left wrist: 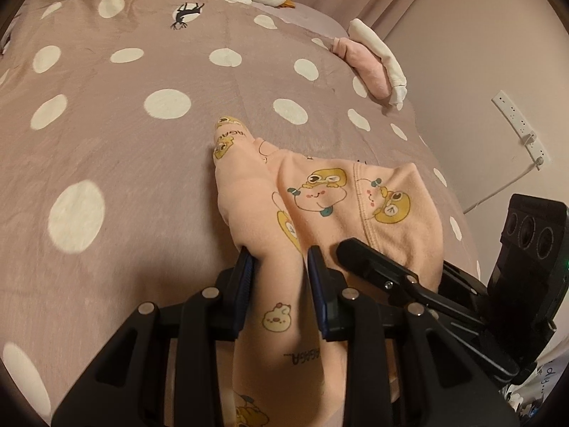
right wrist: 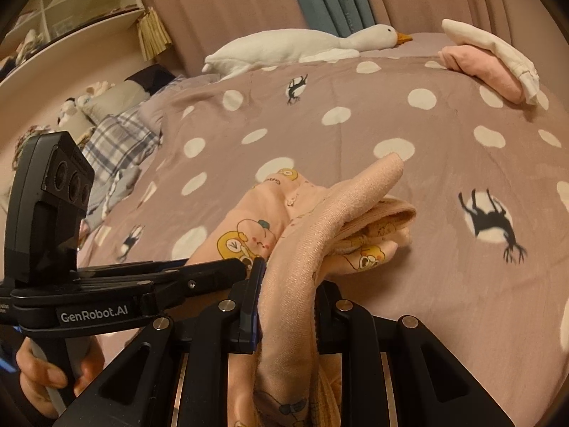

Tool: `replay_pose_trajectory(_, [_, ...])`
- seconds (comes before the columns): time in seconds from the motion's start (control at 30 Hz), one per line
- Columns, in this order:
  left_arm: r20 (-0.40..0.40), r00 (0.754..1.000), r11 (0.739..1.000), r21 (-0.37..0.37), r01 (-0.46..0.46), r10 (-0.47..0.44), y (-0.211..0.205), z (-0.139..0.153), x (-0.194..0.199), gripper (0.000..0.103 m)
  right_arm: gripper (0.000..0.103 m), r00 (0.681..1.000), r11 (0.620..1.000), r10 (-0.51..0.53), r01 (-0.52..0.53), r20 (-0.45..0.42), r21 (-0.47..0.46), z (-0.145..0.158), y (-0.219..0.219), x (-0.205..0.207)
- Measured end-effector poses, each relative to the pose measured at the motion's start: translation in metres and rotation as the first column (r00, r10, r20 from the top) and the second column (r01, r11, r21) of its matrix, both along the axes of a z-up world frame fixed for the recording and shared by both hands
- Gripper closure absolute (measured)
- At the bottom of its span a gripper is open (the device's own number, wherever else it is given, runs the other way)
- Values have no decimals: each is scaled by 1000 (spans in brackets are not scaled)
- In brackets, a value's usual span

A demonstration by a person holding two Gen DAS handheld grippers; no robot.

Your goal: Fold small clothes

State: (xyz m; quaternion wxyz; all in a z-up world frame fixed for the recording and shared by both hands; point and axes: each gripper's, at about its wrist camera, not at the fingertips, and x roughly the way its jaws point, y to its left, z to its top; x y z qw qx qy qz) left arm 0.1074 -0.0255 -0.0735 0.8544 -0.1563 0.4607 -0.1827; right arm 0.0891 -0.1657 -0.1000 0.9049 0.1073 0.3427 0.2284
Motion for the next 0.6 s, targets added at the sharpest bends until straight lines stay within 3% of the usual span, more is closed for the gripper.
replay_pose_trajectory(0.6, [54,997,998,-7,-62,62,33,13,-62,75,80,997,997,74,-74,4,33,7,32,-37])
